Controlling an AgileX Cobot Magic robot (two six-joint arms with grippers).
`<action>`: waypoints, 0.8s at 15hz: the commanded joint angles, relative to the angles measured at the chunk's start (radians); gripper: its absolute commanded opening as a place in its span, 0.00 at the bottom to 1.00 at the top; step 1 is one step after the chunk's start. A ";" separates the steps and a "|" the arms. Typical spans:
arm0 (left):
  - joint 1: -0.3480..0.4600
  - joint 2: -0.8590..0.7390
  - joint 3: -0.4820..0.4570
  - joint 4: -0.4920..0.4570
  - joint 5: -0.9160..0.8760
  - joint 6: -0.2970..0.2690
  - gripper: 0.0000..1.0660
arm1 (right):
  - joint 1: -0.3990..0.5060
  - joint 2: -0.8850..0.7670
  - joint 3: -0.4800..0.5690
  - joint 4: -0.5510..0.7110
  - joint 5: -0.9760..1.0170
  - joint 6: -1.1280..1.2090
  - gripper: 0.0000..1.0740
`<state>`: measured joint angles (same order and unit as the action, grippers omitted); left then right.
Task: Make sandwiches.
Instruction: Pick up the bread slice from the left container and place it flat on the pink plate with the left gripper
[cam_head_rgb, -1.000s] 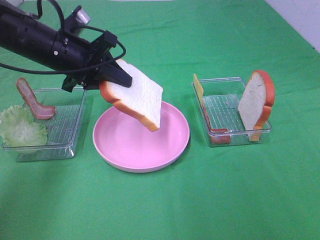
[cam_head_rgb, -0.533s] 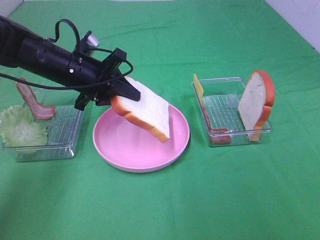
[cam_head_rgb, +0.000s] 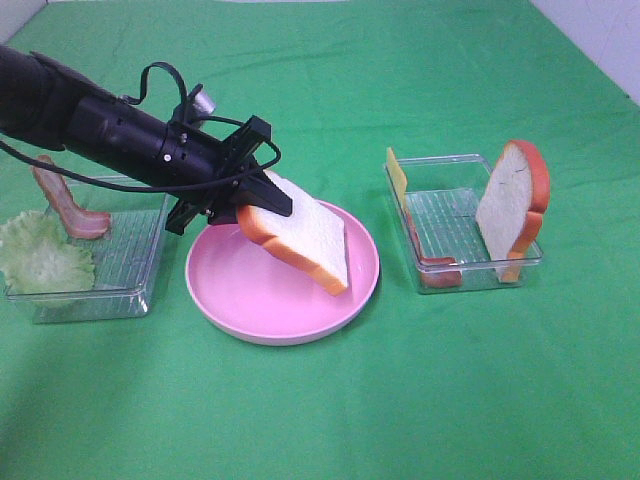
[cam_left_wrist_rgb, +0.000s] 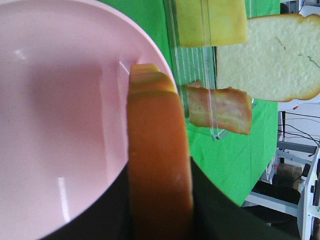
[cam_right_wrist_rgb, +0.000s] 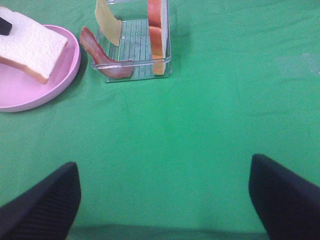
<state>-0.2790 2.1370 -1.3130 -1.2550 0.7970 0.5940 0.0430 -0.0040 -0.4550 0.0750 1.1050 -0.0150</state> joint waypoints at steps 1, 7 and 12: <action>-0.006 -0.001 -0.008 -0.015 -0.008 -0.003 0.00 | -0.005 -0.031 0.003 0.001 -0.004 -0.012 0.81; -0.021 0.014 -0.008 -0.011 -0.024 -0.012 0.00 | -0.005 -0.031 0.003 0.001 -0.004 -0.012 0.81; -0.021 0.014 -0.008 0.046 -0.039 -0.080 0.15 | -0.005 -0.031 0.003 0.001 -0.004 -0.012 0.81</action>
<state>-0.2960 2.1520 -1.3150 -1.2100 0.7660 0.5250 0.0430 -0.0040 -0.4550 0.0750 1.1050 -0.0150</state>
